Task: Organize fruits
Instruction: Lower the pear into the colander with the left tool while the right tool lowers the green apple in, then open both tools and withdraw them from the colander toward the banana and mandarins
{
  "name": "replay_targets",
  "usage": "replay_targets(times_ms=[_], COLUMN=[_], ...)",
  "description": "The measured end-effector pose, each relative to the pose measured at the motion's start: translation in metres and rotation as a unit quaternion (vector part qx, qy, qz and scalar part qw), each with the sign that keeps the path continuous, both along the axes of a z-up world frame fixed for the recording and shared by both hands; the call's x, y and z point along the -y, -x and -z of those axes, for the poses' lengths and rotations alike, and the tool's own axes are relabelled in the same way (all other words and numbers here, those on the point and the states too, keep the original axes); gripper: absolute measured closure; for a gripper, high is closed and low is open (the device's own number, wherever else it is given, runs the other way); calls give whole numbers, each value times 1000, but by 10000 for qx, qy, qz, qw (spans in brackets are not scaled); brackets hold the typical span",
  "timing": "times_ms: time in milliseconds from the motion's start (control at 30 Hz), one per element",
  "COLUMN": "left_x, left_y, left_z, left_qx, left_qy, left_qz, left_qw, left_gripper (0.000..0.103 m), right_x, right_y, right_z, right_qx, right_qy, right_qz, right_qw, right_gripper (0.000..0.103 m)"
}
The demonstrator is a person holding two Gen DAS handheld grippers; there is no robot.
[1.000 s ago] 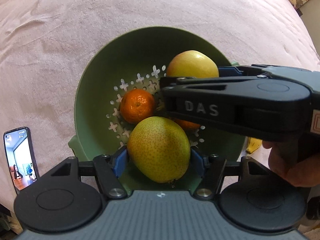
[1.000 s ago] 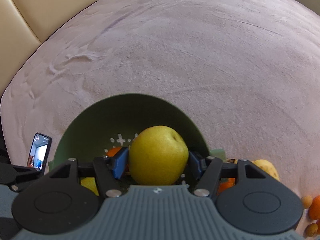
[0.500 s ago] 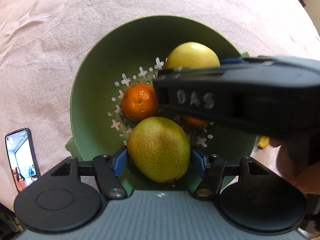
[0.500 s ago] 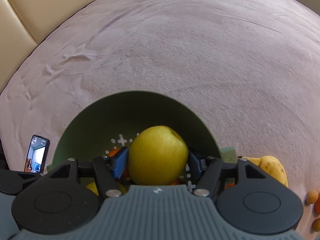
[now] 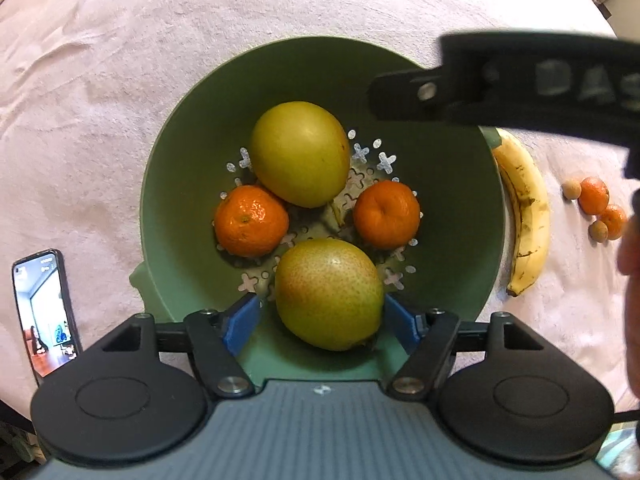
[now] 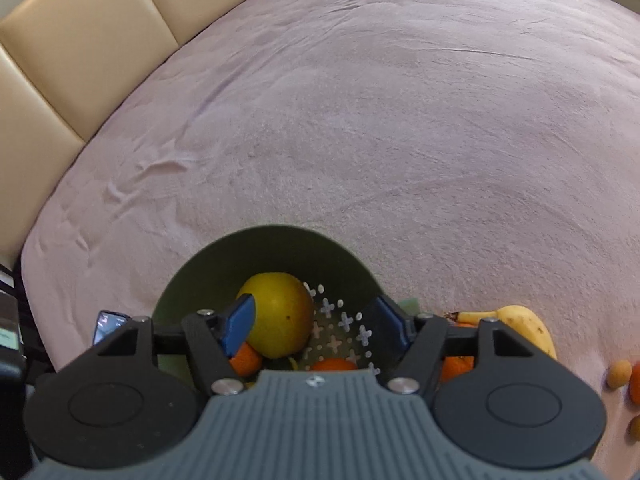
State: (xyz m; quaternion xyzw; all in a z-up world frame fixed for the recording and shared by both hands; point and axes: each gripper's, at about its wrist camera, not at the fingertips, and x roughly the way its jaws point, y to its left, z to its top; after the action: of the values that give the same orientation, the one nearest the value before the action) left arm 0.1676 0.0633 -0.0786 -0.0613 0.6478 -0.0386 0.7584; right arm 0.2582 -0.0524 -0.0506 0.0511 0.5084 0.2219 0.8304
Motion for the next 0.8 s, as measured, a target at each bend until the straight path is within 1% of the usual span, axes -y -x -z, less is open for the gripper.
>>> replay_targets(times_ms=[67, 233, 467, 633, 800], left_x=[3, 3, 9, 15, 26], left_y=[1, 7, 17, 25, 30], left_z=[-2, -12, -33, -52, -64], left_qx=[36, 183, 642, 1124, 1528], left_qy=[-2, 71, 90, 123, 203], left_qz=[22, 18, -1, 10, 52], left_qw=[10000, 9998, 9979, 9936, 9880], left_gripper=[17, 16, 16, 16, 17], right_x=[7, 27, 58, 79, 97], right_y=[4, 13, 34, 54, 73], right_z=[-6, -17, -28, -38, -46], right_qx=[70, 141, 361, 732, 1140], right_qy=[-54, -192, -143, 107, 565], right_qz=[87, 348, 836, 1346, 1581], right_qw=[9999, 9991, 9957, 9881, 9792], right_gripper=[34, 33, 33, 33, 33])
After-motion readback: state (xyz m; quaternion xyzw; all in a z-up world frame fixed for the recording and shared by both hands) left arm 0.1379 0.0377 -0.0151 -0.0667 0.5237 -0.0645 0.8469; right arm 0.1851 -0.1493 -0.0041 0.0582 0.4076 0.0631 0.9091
